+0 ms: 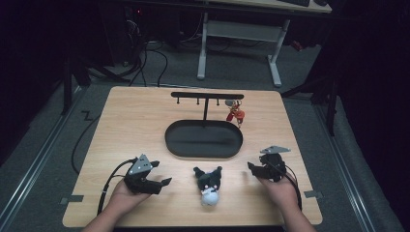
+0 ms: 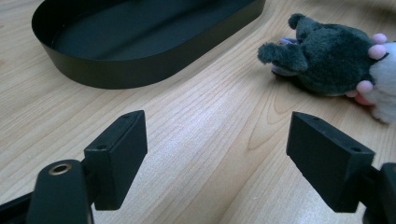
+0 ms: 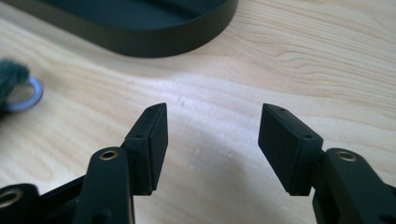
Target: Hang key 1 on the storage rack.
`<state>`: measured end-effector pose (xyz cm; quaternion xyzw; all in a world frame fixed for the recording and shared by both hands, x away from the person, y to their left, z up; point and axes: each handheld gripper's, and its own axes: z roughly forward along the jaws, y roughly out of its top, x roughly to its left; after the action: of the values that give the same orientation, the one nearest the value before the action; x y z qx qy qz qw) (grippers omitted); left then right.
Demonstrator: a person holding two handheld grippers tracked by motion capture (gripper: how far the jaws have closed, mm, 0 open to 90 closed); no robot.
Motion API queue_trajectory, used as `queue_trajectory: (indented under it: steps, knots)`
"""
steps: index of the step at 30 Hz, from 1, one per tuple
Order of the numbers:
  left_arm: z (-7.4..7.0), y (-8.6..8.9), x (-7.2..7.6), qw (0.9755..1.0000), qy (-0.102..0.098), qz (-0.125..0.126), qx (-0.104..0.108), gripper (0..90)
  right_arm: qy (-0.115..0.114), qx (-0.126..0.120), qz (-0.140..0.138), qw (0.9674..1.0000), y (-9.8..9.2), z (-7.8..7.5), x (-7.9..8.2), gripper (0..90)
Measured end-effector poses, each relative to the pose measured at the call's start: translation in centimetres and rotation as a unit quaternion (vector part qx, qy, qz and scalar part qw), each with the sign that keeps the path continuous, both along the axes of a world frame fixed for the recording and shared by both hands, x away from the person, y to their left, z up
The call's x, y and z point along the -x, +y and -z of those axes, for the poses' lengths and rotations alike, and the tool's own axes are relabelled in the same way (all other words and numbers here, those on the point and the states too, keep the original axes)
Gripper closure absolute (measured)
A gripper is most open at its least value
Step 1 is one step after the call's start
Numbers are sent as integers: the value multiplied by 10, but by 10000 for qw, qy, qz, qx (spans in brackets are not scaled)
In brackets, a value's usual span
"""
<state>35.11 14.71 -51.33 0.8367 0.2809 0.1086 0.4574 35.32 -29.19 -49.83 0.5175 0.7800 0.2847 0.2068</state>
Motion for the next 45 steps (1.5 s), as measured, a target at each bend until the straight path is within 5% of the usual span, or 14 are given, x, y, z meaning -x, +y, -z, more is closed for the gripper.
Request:
queue_trajectory:
  steps: [7,8,12,17,19,22,27,37,41,45]
  knots:
    - [2,3,1,9999,37,-112,26,209,-715,-140,-84,9973,4,7,40,428]
    - [2,3,2,9999,63,-136,33,214,-1045,-110,-69,9944,0,8,59,455]
    - [3,-1,7,9999,79,-77,105,309,-1098,-489,140,9927,-16,2,69,439]
    - [7,-21,15,9993,170,-145,-297,408,-1138,-888,143,9894,-23,2,65,446]
    - [4,-31,21,9993,259,-61,-247,530,-1182,-859,80,9892,-20,0,64,447]
    - [3,-52,33,9984,269,234,-444,695,-1212,-818,-77,9892,-17,0,65,450]
    - [7,-82,42,9971,329,368,-571,853,-1233,-817,-159,9889,-17,-1,65,450]
    - [3,-148,38,9954,240,648,-656,893,-1318,-981,-15,9864,-27,-5,71,452]
    - [4,-189,41,9915,269,1031,-744,893,-1326,-1021,87,9859,-35,-6,72,452]
    - [4,-211,41,9895,205,1170,-817,893,-1331,-1067,164,9852,-39,-6,73,453]
